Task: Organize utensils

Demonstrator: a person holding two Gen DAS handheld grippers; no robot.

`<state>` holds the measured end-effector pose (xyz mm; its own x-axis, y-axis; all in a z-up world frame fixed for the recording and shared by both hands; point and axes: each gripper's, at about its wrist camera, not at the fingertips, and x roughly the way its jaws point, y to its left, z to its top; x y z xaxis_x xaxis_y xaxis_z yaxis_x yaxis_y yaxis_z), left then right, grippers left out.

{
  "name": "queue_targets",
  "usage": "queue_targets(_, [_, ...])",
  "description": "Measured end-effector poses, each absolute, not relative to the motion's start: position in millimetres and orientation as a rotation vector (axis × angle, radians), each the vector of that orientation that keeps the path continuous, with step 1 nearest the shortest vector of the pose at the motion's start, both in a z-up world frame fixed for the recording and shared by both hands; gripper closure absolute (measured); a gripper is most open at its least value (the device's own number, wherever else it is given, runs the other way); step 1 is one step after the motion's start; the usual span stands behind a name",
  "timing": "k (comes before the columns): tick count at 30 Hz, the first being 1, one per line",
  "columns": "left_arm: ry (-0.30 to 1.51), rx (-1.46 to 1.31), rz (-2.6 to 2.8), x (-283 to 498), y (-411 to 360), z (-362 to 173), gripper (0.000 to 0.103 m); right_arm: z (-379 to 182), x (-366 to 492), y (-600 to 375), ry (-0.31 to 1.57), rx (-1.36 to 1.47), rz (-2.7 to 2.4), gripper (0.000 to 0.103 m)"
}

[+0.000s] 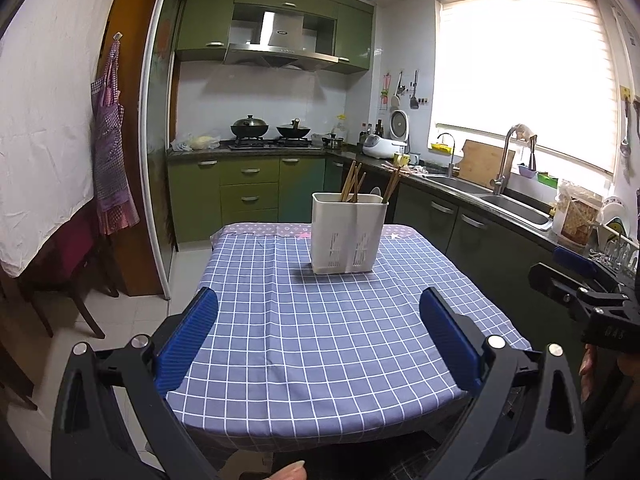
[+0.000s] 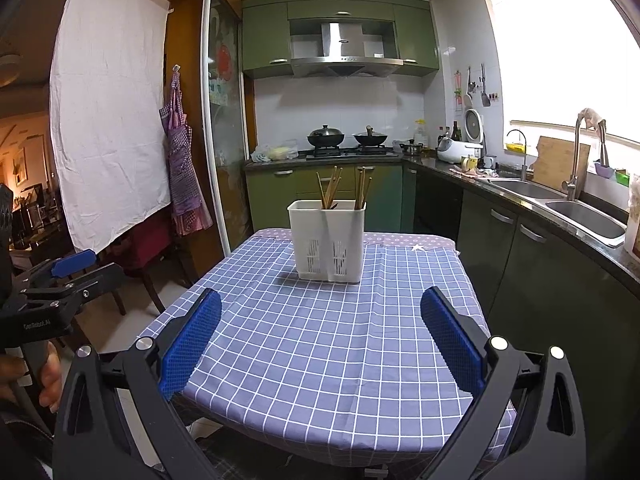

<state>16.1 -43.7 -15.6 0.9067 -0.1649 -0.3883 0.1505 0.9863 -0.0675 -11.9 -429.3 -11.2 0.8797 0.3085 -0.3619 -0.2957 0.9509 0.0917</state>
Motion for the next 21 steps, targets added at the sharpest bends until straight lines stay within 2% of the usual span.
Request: queue_targets(21, [0.408, -0.027, -0.173, 14.7, -48.1, -17.2, 0.007, -14.2, -14.2, -427.5, 0.38, 0.036, 0.312, 0.005])
